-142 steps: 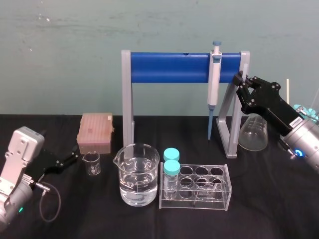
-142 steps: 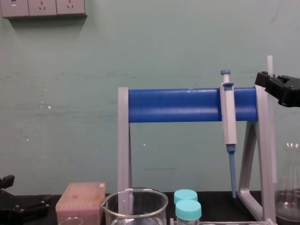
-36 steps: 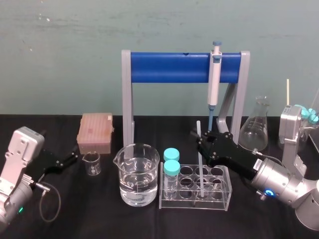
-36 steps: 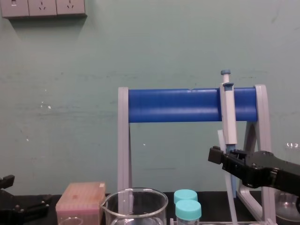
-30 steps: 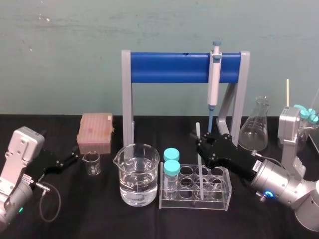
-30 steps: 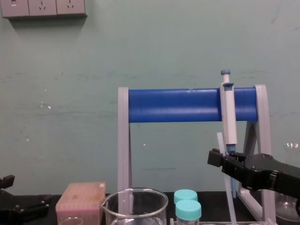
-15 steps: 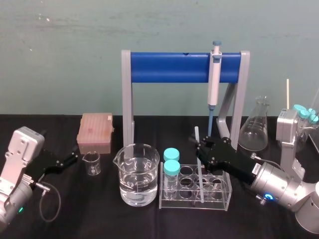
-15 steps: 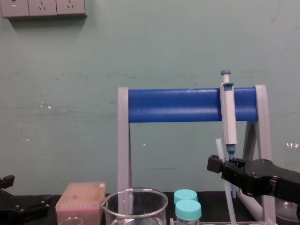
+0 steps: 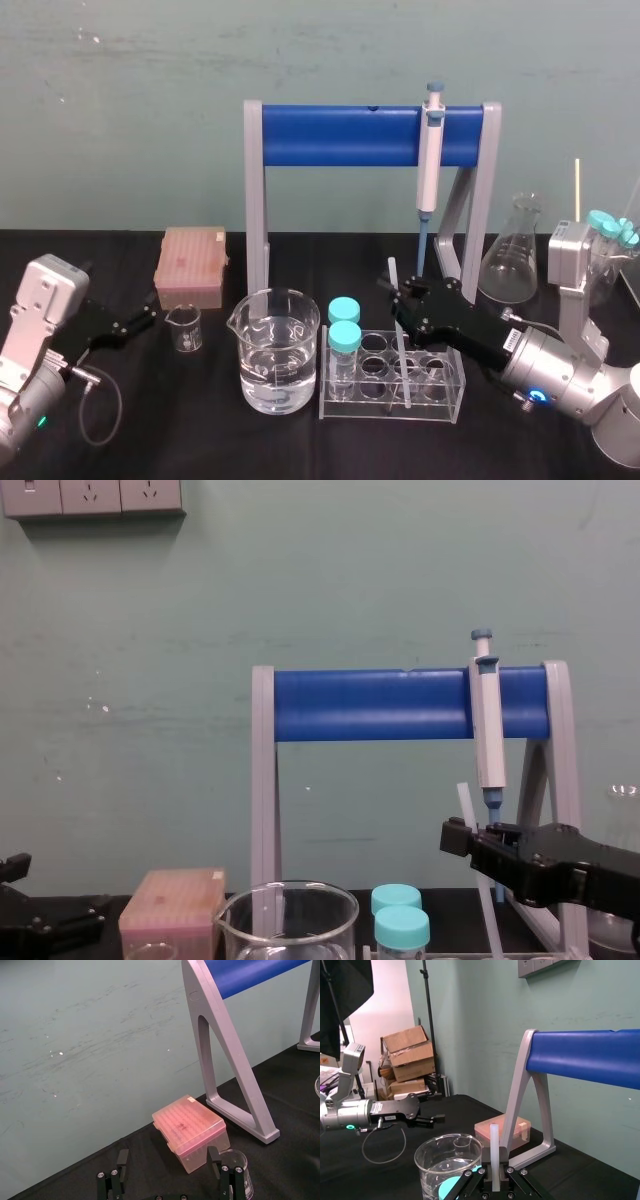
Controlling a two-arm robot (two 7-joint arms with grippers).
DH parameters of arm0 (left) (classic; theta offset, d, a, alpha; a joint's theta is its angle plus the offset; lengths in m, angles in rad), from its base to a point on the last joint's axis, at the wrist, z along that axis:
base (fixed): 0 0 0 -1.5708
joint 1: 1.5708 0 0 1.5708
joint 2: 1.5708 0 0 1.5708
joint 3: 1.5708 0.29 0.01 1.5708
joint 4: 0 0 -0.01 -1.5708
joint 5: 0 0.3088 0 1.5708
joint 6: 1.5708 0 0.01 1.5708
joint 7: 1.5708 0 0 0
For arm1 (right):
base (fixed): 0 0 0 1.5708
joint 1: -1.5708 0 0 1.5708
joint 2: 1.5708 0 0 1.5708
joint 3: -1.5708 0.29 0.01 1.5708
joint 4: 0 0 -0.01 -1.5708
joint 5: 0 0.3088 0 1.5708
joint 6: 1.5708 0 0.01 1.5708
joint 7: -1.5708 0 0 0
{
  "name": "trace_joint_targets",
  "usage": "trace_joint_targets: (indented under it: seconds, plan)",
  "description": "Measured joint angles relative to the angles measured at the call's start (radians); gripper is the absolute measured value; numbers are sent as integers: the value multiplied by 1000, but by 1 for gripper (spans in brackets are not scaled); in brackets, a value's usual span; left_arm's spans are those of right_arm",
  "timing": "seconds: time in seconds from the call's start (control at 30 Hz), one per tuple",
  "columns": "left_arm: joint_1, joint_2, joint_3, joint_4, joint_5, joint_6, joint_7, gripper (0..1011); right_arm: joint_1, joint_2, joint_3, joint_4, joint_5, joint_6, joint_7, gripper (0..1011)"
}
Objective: Pick up the stirring rod with one hand, then place it down.
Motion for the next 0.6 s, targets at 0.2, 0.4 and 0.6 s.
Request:
trace_joint_targets:
  seconds: [0.2,0.4,0.6]
  plan:
    - [0,0,0,0,0,0,0,1000,0,0,0,0,1,0,0,71]
    - [0,0,0,0,0,0,0,1000,0,0,1,0,1,0,0,77]
    - [0,0,0,0,0,0,0,1000,-1,0,1,0,2,0,0,231]
